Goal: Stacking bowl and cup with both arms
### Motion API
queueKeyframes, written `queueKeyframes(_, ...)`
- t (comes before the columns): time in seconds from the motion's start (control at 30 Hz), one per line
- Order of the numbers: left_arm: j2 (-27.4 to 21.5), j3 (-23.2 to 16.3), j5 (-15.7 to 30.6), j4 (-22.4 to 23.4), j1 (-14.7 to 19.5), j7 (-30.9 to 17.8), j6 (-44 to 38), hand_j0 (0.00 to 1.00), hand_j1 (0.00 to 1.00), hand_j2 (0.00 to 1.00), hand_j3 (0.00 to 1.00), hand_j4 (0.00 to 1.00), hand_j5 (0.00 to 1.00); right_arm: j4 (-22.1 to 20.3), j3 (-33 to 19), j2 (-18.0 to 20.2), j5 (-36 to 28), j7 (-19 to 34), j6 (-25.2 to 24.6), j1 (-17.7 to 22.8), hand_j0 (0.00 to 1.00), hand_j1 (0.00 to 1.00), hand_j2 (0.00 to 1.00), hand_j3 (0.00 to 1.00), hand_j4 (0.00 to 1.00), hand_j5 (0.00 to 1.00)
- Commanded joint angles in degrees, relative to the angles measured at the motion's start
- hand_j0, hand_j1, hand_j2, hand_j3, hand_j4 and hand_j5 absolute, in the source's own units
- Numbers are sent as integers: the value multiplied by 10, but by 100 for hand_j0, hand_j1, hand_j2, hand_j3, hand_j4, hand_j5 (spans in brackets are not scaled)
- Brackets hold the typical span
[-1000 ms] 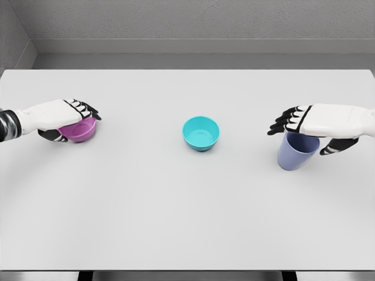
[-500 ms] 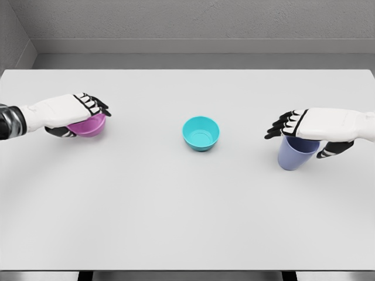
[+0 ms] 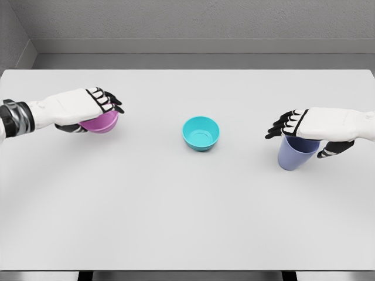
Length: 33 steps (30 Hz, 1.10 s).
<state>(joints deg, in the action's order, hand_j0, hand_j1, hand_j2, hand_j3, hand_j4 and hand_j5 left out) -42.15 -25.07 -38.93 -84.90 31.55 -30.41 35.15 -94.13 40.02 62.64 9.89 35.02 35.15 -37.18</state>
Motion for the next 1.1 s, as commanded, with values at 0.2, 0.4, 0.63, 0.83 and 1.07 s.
queueKeyframes(0.2, 4, -1, 3, -28, 0, 0, -1, 67, 67, 67, 67, 67, 67, 0, 0, 0, -3, 0, -1, -1, 100, 100, 100, 100, 100, 100)
queueKeyframes(0.4, 15, -2, 2, -43, 1, -1, -1, 67, 67, 67, 67, 67, 67, 1, 1, 0, -2, 0, -1, 2, 100, 100, 100, 100, 100, 100)
queueKeyframes(0.63, 41, -9, 1, -56, 3, -2, -1, 66, 66, 66, 66, 66, 66, 9, 1, -7, 7, 0, -1, 3, 100, 100, 100, 100, 100, 100)
queueKeyframes(0.83, 55, -19, -3, -61, 8, -4, -1, 66, 66, 66, 66, 66, 66, 13, 4, -9, 9, 0, -1, 4, 100, 100, 100, 100, 100, 100)
queueKeyframes(1.07, 71, -28, -4, -61, 14, -4, -1, 66, 66, 66, 66, 66, 66, 15, 6, -16, 19, 0, -1, 3, 100, 100, 100, 100, 100, 100)
